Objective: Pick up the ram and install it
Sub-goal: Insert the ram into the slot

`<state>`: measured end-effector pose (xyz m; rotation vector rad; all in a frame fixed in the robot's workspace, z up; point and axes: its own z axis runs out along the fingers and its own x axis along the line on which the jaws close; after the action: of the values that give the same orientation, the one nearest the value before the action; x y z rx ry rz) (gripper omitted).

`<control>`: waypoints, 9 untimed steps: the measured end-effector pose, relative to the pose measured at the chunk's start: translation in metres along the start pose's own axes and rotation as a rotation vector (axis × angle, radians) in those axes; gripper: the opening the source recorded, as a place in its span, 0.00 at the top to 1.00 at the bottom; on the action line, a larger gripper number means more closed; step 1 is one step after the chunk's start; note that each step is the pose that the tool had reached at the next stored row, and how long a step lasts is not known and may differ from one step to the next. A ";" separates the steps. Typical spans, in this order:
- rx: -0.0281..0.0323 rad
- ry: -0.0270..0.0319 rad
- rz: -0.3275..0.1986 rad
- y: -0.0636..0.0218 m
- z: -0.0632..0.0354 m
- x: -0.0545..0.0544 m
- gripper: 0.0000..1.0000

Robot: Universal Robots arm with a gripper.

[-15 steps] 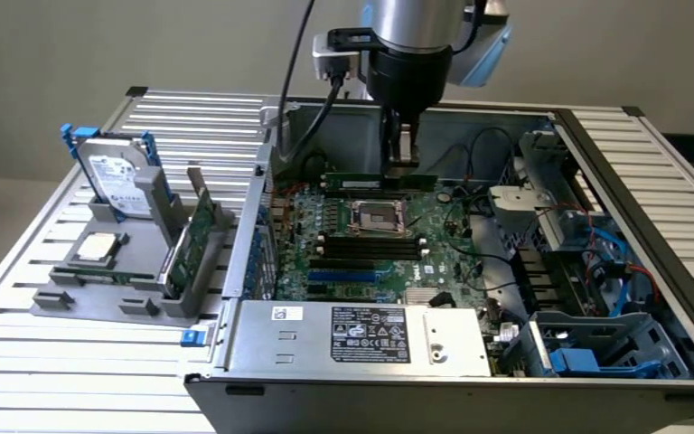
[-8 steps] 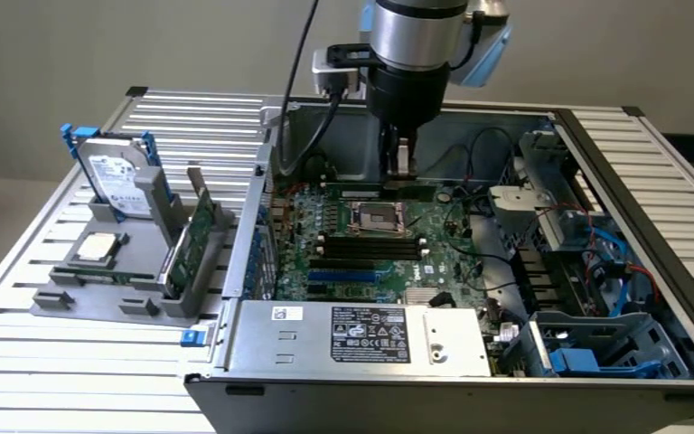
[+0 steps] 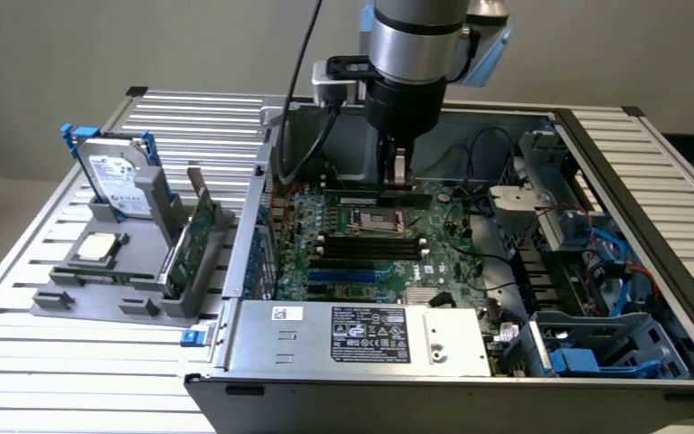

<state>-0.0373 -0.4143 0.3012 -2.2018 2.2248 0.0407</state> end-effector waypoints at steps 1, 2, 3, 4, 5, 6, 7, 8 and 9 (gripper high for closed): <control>0.0000 0.0000 0.001 0.0000 0.0018 0.000 0.86; 0.0000 0.0000 0.002 -0.0001 0.0036 0.000 0.86; 0.0000 0.0000 0.002 -0.0001 0.0056 0.001 0.86; 0.0000 0.0000 0.003 -0.0001 0.0074 0.001 0.86; 0.0001 -0.0001 0.004 -0.0001 0.0091 0.001 0.86; 0.0001 -0.0001 0.005 -0.0002 0.0109 0.001 0.86; 0.0001 0.0000 0.006 -0.0002 0.0127 0.002 0.86; 0.0001 0.0000 0.006 -0.0002 0.0146 0.002 0.86; 0.0001 0.0000 0.007 -0.0003 0.0163 0.002 0.86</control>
<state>-0.0373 -0.4159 0.2849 -2.1943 2.2322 0.0407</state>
